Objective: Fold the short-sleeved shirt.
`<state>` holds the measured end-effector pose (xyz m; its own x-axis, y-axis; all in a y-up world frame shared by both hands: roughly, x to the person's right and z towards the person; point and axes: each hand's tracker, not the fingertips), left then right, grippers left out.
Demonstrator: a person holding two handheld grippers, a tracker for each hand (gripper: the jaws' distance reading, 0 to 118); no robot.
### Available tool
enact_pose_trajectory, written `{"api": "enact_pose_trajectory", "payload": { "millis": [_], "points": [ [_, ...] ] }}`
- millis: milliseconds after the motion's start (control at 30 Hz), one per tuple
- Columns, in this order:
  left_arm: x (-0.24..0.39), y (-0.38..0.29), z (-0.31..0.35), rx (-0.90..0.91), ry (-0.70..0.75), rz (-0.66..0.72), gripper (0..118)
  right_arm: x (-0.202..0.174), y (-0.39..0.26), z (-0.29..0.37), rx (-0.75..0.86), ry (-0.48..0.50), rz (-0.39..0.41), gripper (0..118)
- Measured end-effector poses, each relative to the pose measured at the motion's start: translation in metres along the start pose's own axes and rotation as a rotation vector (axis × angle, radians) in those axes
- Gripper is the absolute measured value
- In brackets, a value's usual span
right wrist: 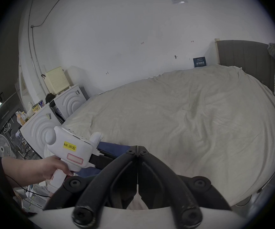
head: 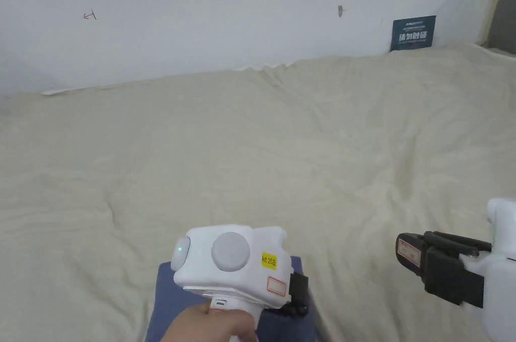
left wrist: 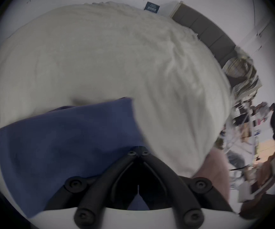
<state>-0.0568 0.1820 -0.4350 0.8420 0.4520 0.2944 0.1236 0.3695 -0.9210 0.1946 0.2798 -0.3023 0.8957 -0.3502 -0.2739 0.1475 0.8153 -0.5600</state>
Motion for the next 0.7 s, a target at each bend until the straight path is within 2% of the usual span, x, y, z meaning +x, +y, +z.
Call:
{"api": "enact_pose_trajectory", "payload": {
  "millis": [100,167,233,333,433,500,533,567,633,700],
  "points": [
    [0.007,-0.007,0.014,0.042,-0.488,0.126,0,0.000,0.002,0.001,-0.003,0.007,-0.007,0],
    [0.005,-0.018,0.042,0.198,-0.560,0.142,0,0.000,0.006,0.003,0.001,0.026,-0.019,0],
    [0.007,-0.029,0.081,0.396,-0.434,0.076,0,-0.002,0.011,0.007,0.014,0.041,-0.030,0],
    [0.008,-0.061,0.159,0.747,-0.102,-0.053,0,-0.012,0.024,0.020,0.055,0.048,-0.063,0],
    [0.007,-0.095,0.225,1.050,0.091,-0.138,0,-0.016,0.036,0.035,0.156,0.089,-0.083,0],
    [0.013,-0.119,0.256,1.303,0.346,-0.147,0,-0.027,0.042,0.041,0.257,0.071,-0.017,0],
    [0.014,-0.125,0.269,1.391,0.474,-0.146,0,-0.035,0.042,0.046,0.336,0.086,0.061,0],
    [0.007,-0.132,0.281,1.405,0.537,-0.154,0,-0.047,0.042,0.052,0.420,0.083,0.158,0],
    [0.003,-0.134,0.294,1.426,0.638,-0.147,0,-0.068,0.037,0.060,0.591,-0.021,0.270,0],
    [-0.006,-0.135,0.298,1.435,0.771,-0.145,0,-0.084,0.030,0.061,0.739,-0.150,0.313,0]
  ]
}}
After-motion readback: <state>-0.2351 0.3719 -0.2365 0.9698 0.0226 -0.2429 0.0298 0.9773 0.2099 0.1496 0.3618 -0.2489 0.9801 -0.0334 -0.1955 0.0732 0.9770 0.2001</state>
